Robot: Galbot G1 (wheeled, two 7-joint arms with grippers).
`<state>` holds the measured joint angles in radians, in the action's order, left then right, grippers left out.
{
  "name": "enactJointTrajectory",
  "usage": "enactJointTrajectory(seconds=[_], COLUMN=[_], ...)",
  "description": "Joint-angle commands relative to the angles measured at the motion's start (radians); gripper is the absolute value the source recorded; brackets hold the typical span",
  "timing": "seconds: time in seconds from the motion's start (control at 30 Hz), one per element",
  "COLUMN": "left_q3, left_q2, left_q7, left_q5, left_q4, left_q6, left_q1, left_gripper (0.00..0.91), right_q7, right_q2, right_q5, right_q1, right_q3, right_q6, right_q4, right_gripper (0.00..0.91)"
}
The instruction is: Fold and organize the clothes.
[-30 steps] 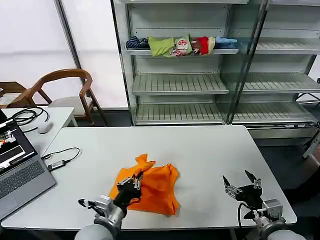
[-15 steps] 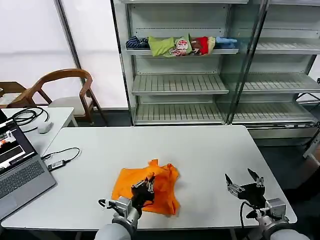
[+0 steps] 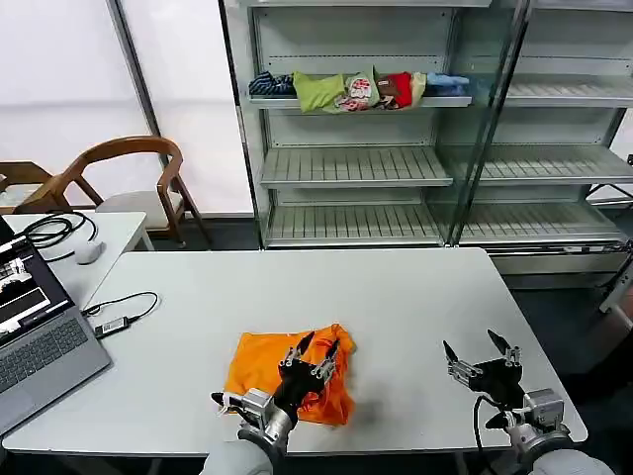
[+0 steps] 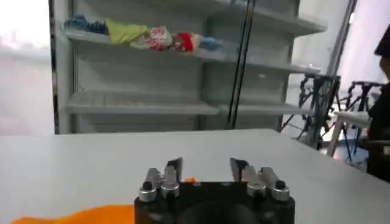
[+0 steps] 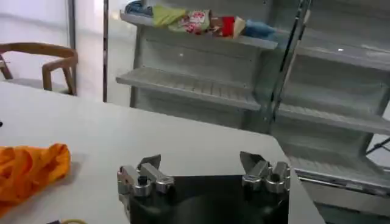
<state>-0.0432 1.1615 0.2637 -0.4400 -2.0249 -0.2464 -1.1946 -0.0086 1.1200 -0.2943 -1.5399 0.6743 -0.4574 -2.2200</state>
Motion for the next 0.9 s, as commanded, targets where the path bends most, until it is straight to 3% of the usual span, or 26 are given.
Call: enactJointTrajectory(seconds=[0.03,0.3,0.33,0.63,0.9], left_q3=[0.113,0.333,0.355,0.339,0.284], left_q2=[-0.036,-0.175,-0.181,-0.142,-0.105], left_q7=[-0.039,-0.011,0.007,0.113,0.14], left_q5=[-0.006,-0.014,-0.019,-0.123,-0.124], left_q4=[-0.103,-0.055,-0.05,-0.01,0.055], left_q6=[0.045,0.026,-0.017,-0.184,-0.192], left_q1=[-0.015,-0.11,-0.134,-0.16,-0.118], left_gripper=[0.907,0.907,0.907,0.907,0.907], right_q7=[-0.002,-0.004,-0.005,-0.005,-0.004], right_q2=[0.001,0.007,0.008,0.011,0.004], right_q5=[0.0,-0.015,-0.017,-0.018,-0.015], right_q1=[0.027,0.089,0.096,0.108,0.081], right_q3=[-0.012,-0.028,-0.028,-0.032,-0.022], right_q6=[-0.001,0.002,0.003,0.006,0.006], right_q4=[0.007,0.017,0.018,0.028,0.02], right_gripper=[0.907,0.907,0.907,0.907,0.907])
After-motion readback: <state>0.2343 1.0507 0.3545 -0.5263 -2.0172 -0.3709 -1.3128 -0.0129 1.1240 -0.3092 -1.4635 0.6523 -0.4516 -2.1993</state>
